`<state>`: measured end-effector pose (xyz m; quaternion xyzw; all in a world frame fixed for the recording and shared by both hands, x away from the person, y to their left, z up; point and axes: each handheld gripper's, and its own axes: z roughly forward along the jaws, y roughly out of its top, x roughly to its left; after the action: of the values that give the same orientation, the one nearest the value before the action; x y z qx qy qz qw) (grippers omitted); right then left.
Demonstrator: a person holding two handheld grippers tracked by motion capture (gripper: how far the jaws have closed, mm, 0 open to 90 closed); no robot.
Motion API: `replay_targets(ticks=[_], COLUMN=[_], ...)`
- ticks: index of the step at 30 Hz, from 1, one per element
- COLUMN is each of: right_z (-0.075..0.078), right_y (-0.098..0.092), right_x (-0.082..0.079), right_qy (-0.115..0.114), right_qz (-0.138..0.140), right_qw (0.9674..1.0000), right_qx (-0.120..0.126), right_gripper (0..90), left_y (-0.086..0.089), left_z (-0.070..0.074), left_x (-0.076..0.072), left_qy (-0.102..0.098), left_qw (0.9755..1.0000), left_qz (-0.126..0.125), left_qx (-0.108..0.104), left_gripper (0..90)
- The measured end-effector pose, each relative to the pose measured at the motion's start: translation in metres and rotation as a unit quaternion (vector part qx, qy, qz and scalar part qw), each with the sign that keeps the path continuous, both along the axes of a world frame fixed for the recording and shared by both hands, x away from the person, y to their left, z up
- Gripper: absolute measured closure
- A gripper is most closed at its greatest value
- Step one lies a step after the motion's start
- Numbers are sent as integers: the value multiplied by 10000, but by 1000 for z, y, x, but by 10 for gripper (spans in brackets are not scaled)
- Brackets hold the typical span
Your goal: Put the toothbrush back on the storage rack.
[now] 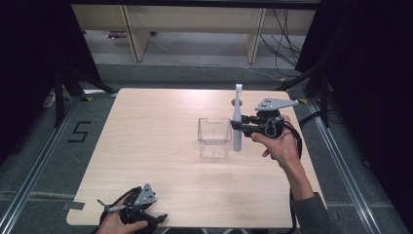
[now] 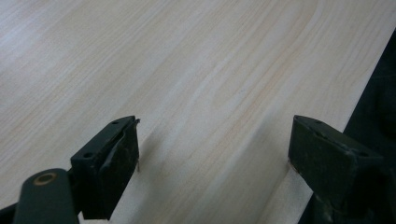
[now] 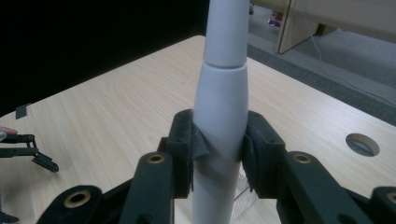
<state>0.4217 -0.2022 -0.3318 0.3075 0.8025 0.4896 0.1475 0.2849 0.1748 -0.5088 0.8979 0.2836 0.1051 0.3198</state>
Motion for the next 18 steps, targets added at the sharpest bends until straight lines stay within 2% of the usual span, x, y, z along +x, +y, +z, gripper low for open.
replay_targets(ticks=[1,2,3,5,6,7,9,12,13,14,16,18], right_z=[1,3,4,6,6,6,8,8,8,8,7,6], right_y=[2,5,6,10,11,15,19,26,29,32,35,39], right_x=[2,2,5,8,10,11,15,21,22,26,29,33], right_qy=[-69,52,-81,-63,-130,-56,-80,-74,10,-72,-16,-69], right_qz=[27,-9,36,31,55,93,102,127,92,134,131,151], right_qw=[10000,10000,10000,10000,9999,9999,9999,9999,9999,9998,9998,9998], right_qx=[15,18,-17,-23,-42,16,-42,-78,-70,-135,-121,-149], right_gripper=[667,667,667,667,667,667,667,667,667,667,667,667], left_y=[0,0,0,-1,0,0,0,0,1,0,0,0], left_z=[0,0,0,0,0,0,0,0,1,0,0,0], left_x=[1,1,1,0,0,0,-1,-1,-1,-1,-1,-1], left_qy=[-26,-14,-25,4,-33,-61,-34,-78,-72,-70,-54,-63], left_qw=[10000,10000,10000,10000,10000,10000,10000,10000,10000,10000,10000,10000], left_qz=[-25,-26,-32,-13,-60,-38,30,-12,-28,-13,-1,-57], left_qx=[18,14,11,3,14,-3,-48,-31,-20,-40,-57,-15], left_gripper=[156,156,156,156,156,156,157,156,156,156,156,156])
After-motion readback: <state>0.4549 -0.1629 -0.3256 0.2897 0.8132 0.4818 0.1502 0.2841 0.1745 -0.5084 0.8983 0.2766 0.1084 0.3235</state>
